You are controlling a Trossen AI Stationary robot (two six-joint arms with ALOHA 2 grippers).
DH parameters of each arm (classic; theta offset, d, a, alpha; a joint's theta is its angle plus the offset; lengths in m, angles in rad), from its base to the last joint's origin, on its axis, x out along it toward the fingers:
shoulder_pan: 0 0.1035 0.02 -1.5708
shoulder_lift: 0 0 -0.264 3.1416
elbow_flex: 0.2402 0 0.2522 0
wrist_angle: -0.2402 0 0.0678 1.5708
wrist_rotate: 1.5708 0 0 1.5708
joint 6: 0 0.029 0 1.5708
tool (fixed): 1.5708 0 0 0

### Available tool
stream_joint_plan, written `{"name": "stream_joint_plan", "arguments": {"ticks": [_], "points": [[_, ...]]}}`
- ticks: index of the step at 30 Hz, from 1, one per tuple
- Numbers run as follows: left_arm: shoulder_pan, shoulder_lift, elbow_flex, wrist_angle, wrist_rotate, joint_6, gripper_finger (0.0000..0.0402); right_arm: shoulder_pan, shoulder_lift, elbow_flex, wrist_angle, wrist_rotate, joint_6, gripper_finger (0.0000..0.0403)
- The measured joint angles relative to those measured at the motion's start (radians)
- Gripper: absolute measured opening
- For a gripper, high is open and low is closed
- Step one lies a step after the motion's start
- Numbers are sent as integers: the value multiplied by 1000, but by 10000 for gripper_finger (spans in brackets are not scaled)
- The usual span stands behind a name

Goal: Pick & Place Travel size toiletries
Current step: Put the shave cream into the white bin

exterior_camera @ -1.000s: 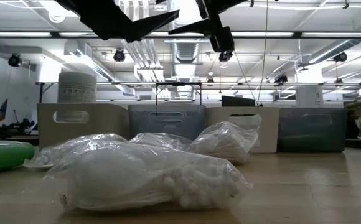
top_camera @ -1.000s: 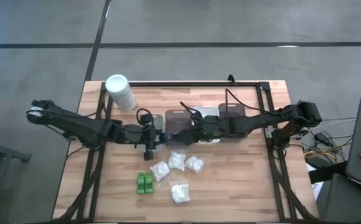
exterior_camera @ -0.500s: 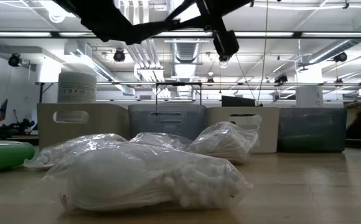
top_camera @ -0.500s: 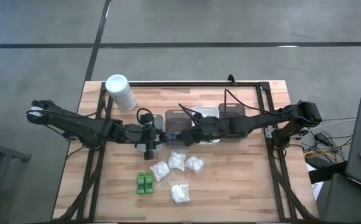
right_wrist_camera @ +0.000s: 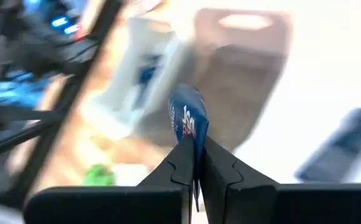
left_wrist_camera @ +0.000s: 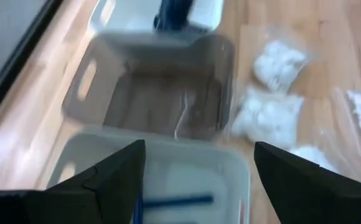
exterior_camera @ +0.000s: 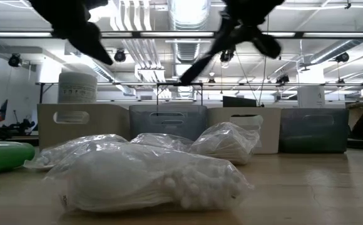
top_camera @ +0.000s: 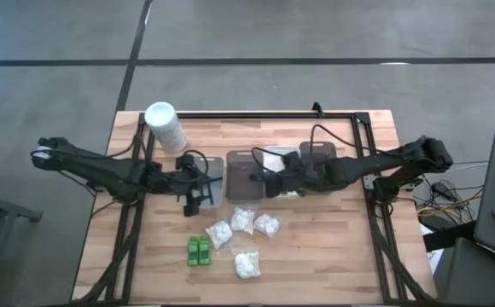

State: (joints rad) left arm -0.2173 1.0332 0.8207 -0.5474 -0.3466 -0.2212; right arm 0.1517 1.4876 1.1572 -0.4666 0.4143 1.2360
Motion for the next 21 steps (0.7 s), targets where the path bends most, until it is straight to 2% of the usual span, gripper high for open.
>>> {"name": "stream_joint_plan", "arguments": {"ticks": [4, 8, 14, 17, 21], "points": [[0, -78, -9, -143, 19, -101, 301, 30, -44, 12, -256, 137, 100, 10], [0, -137, -10, -274, 80, -176, 300, 31, -17, 17, -420, 162, 155, 11], [-1, -188, -46, -301, 225, -240, 301, -5, 73, 17, -409, 273, 121, 12], [-2, -193, -75, -300, 284, -251, 298, -28, 127, 17, -407, 266, 114, 13], [-2, -194, -121, -300, 341, -254, 299, -46, 184, 16, -337, 198, 81, 31]]}}
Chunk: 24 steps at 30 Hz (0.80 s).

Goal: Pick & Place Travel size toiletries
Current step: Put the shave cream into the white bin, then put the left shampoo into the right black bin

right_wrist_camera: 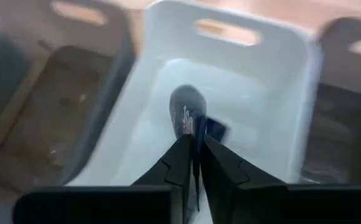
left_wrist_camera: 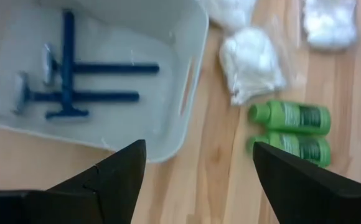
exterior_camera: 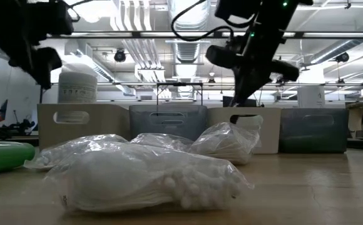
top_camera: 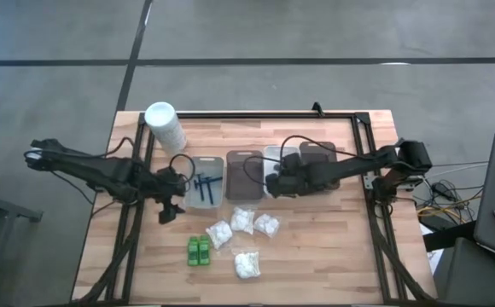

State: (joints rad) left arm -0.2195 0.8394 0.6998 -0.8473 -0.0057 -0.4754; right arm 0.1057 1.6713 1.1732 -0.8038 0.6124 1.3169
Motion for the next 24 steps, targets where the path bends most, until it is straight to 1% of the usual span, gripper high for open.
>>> {"name": "stream_joint_plan", "arguments": {"ticks": [2, 4, 10, 13, 16, 19, 22, 24], "points": [[0, 0, -20, 1, 29, -1, 300, -3, 10, 0, 68, -35, -35, 54], [0, -2, -39, 1, 64, 0, 300, -2, 13, 0, 96, -55, -38, 85], [-1, -15, -79, 2, 153, 46, 296, 3, -1, 2, 76, -105, 32, 189], [-2, -18, -87, 5, 174, 84, 296, 17, -9, 33, 54, -121, 34, 227], [-11, -21, -101, 36, 223, 108, 296, 35, -8, 61, 47, -143, 40, 250], [-38, -20, -131, 114, 298, 100, 296, 50, -8, 86, 17, -225, 77, 261], [-82, -14, -178, 212, 330, 0, 296, 90, -7, 106, -24, -247, 158, 264], [-115, -9, -207, 275, 315, -131, 296, 125, -7, 124, -58, -249, 228, 264]]}}
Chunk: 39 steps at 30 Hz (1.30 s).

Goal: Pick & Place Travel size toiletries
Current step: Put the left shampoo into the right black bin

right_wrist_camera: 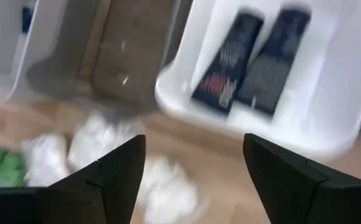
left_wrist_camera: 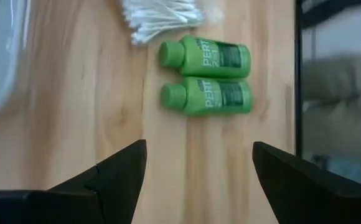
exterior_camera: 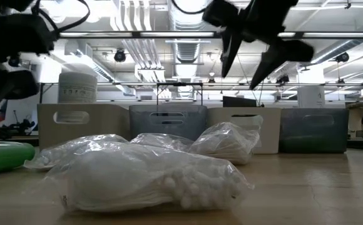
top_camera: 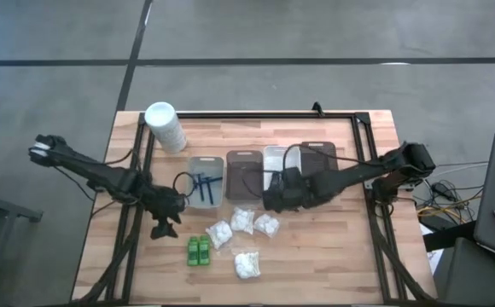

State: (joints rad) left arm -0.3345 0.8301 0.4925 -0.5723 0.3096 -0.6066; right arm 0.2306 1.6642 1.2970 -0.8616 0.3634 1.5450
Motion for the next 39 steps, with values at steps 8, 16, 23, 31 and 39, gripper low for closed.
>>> {"name": "stream_joint_plan", "arguments": {"ticks": [8, 16, 23, 31, 39], "points": [[-207, 27, -34, 113, -320, -738, 296, 115, 0, 26, -121, -1, 210, 266], [-451, 276, 64, 82, -494, -1201, 296, 196, 0, 24, -188, 40, 263, 290], [-474, 593, 268, 31, -520, -1321, 296, 229, 0, 24, -197, 83, 228, 314], [-464, 829, 439, -102, -524, -1391, 296, 235, 0, 23, -228, 85, 145, 338], [-458, 883, 478, -154, -451, -1340, 273, 235, 0, 23, -235, 85, 97, 356]]}}
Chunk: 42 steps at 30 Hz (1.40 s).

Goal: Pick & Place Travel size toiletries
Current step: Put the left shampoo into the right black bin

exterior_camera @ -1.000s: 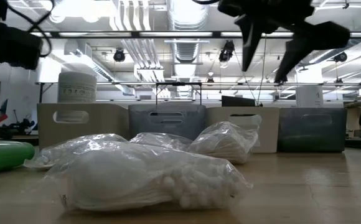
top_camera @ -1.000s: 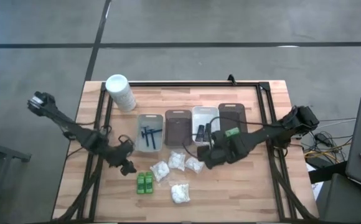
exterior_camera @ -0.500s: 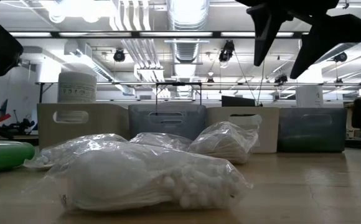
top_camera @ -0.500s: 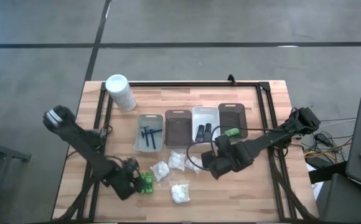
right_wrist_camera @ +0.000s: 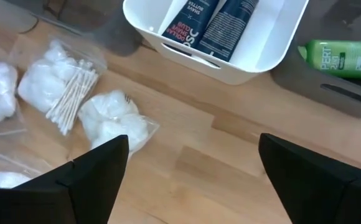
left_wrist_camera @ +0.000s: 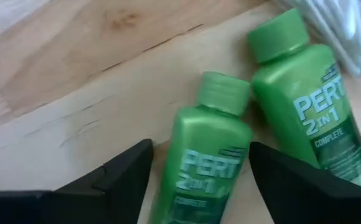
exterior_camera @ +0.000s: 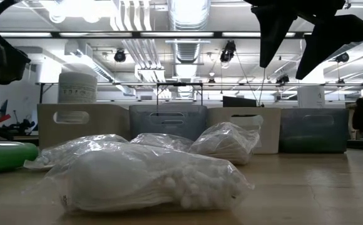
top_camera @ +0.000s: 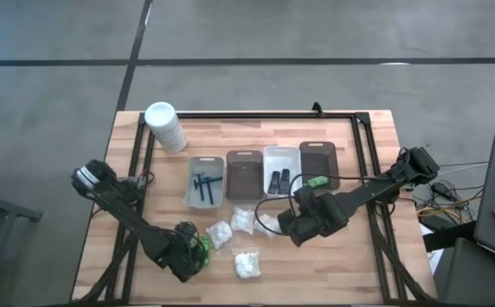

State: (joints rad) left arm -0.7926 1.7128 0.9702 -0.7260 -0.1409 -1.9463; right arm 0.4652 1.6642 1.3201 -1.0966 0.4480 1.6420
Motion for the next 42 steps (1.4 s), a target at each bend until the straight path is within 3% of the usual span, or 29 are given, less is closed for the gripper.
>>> {"name": "stream_joint_plan", "arguments": {"ticks": [5, 11, 18, 24, 29, 37, 42], "points": [[-22, -34, -2, -2, 50, 44, 238, 0, 0, 0, 1, 0, -17, 360], [-63, -35, -9, 1, 102, 86, 235, 0, 0, 0, 4, 3, -19, 347], [-75, -30, -9, -3, 12, 119, 237, 0, 0, 0, 7, 24, -3, 326], [-75, -11, -9, 22, -60, 391, 219, 0, 0, 0, 30, 26, -8, 309], [-75, -12, -10, 36, -91, 513, 180, 3, 0, 0, 154, -9, -74, 294], [-76, -109, -10, -29, -112, 536, 144, 3, 0, 0, 429, -37, -184, 276], [-81, -277, -9, -17, -324, 631, 146, -3, 0, 0, 618, -38, -270, 269]]}}
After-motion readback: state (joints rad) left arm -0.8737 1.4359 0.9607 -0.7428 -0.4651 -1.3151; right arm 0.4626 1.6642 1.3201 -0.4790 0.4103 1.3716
